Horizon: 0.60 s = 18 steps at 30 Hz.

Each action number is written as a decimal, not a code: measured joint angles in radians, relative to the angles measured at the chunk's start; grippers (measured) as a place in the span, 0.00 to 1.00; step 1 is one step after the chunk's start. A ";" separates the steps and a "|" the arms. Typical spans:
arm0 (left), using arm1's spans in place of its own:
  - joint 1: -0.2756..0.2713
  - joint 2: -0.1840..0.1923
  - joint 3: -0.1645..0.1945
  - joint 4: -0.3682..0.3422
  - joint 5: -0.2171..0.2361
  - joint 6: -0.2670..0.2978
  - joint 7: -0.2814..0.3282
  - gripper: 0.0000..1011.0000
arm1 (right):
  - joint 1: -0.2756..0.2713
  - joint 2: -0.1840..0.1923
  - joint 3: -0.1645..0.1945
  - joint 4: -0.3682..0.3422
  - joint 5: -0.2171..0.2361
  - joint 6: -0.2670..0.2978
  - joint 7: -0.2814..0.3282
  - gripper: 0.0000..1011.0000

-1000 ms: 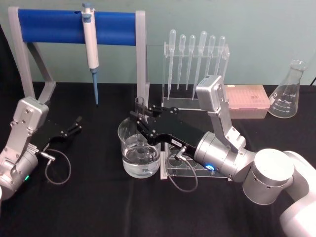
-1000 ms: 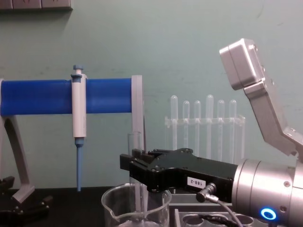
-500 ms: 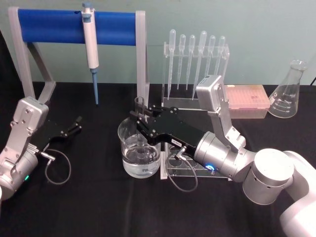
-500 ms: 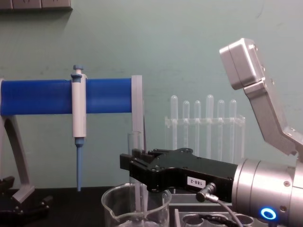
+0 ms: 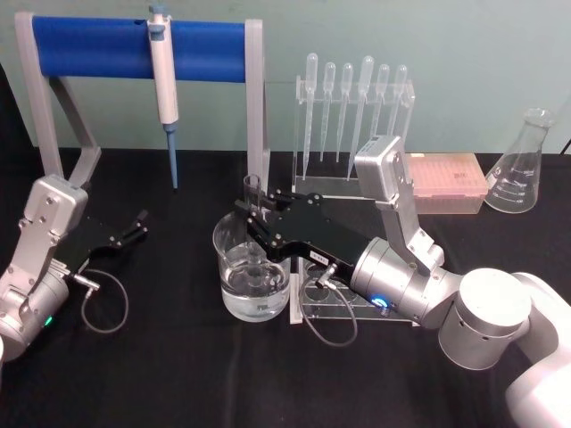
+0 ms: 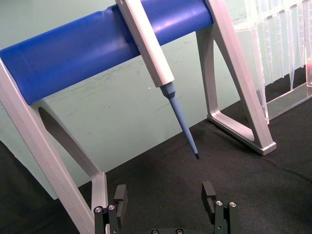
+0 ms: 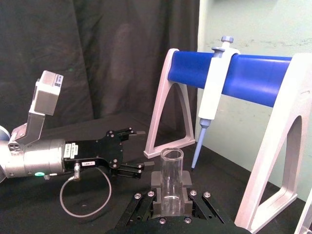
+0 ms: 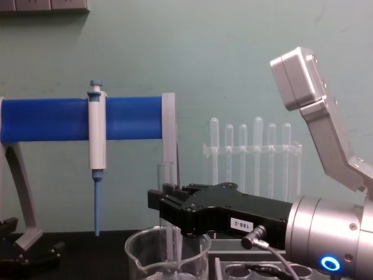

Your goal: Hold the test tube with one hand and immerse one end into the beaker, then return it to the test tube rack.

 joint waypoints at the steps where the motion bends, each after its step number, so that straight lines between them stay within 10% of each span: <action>1: 0.000 0.000 0.000 0.000 0.000 0.000 0.000 0.99 | 0.000 0.000 0.000 0.000 0.000 0.000 0.000 0.22; 18: 0.000 0.000 0.000 0.000 0.000 0.000 0.000 0.99 | 0.000 0.000 0.000 0.000 0.000 0.000 0.000 0.22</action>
